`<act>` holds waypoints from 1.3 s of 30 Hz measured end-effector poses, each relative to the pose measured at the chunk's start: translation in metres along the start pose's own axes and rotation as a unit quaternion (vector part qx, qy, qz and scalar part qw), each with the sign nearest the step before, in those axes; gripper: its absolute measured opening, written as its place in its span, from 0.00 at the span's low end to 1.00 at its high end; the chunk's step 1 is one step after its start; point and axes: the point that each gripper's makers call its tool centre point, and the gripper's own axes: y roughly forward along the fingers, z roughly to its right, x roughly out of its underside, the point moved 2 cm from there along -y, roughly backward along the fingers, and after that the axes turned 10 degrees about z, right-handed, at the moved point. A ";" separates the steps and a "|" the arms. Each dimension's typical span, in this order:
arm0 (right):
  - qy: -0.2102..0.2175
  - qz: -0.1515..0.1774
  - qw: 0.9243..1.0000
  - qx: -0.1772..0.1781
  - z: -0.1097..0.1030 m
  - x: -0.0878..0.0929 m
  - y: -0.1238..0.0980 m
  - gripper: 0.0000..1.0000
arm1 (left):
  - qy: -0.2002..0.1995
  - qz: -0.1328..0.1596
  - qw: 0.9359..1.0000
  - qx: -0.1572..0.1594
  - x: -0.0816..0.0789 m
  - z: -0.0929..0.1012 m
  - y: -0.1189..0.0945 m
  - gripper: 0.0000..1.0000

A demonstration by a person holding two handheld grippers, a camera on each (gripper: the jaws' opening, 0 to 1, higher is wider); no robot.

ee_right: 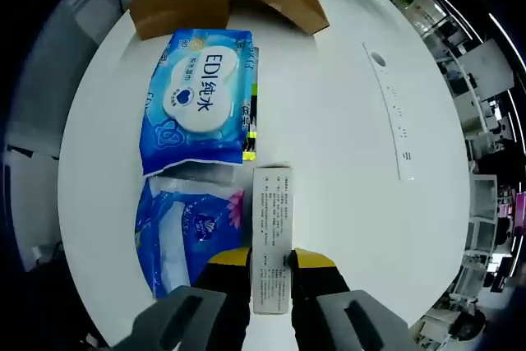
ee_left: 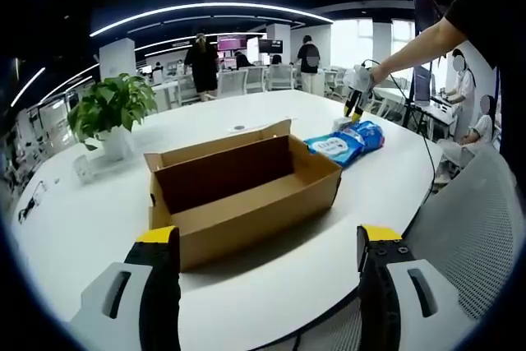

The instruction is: Operate the shoe box by opening the lid, removing the specified soft item, and placing it in the target area until the item is outside and the box remains undamaged.

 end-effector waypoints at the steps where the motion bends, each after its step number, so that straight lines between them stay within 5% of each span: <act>1: 0.000 -0.001 1.000 0.000 0.000 0.000 0.000 0.14 | 0.000 0.000 1.000 0.000 0.000 0.000 0.000 0.92; 20: -0.013 -0.015 1.000 0.016 0.006 0.003 -0.003 0.15 | 0.002 -0.003 1.000 0.005 0.002 0.001 -0.001 0.92; 39: 0.064 0.035 0.995 0.075 0.007 -0.006 -0.037 0.41 | 0.001 0.006 1.000 0.011 -0.002 0.004 -0.001 0.91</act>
